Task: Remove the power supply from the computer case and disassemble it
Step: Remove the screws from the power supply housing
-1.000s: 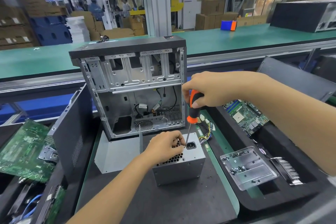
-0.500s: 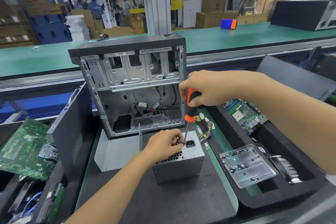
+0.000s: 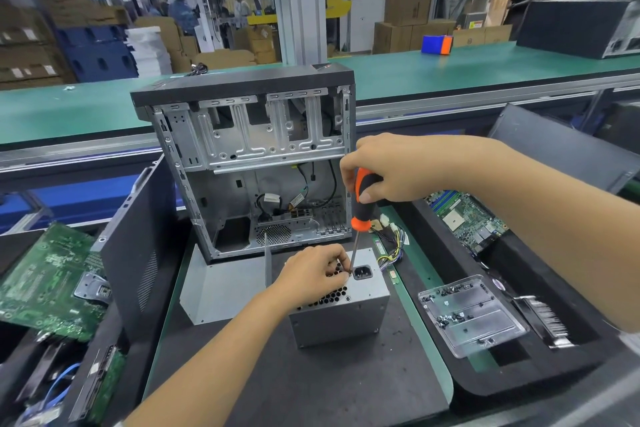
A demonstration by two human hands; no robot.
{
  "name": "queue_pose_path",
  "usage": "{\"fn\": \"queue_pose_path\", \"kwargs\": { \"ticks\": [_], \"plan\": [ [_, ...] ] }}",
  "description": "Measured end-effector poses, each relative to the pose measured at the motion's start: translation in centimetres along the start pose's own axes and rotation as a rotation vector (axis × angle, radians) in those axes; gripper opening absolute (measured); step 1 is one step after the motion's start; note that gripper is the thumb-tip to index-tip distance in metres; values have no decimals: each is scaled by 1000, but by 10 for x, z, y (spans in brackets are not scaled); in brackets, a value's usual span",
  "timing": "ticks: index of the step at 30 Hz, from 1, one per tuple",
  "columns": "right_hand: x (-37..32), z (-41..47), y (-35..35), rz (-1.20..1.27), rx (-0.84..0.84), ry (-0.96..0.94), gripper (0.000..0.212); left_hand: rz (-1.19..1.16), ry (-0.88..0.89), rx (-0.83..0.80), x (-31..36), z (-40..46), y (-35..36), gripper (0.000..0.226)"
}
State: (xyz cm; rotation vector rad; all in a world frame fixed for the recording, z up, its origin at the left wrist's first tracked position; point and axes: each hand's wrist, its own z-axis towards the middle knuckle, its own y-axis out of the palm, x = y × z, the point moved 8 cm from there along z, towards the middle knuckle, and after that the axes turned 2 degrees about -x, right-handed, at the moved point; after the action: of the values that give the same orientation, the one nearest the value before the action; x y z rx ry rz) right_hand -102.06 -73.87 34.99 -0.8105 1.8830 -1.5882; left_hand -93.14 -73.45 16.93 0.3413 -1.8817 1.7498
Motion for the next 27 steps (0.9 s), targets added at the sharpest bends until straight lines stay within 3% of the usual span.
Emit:
{"fn": "queue_pose_path", "kwargs": {
  "ticks": [5, 10, 12, 13, 17, 20, 24, 27],
  "plan": [
    [-12, -2, -3, -4, 19, -76, 20, -78, 37, -13, 1, -2, 0, 17],
    [-27, 0, -2, 17, 71, -176, 26, -415, 118, -2, 5, -4, -3, 12],
    [-30, 0, 0, 40, 63, -185, 18, -482, 136, 26, 7, -4, -5, 16],
    [-30, 1, 0, 46, 76, -172, 16, -500, 142, 34, 8, -3, -5, 17],
    [-13, 4, -7, -89, 212, 75, 54, -520, 150, 70, 9, -1, -6, 12],
    [-15, 7, -11, -353, 255, 127, 53, -533, 143, 77, 6, 2, -5, 11],
    [-23, 8, -2, -125, 23, -77, 7, -633, 164, 51, 5, 3, -4, 11],
    [-29, 4, -2, -10, -141, -155, 30, -647, 200, 62, 11, 3, -6, 13]
  ]
}}
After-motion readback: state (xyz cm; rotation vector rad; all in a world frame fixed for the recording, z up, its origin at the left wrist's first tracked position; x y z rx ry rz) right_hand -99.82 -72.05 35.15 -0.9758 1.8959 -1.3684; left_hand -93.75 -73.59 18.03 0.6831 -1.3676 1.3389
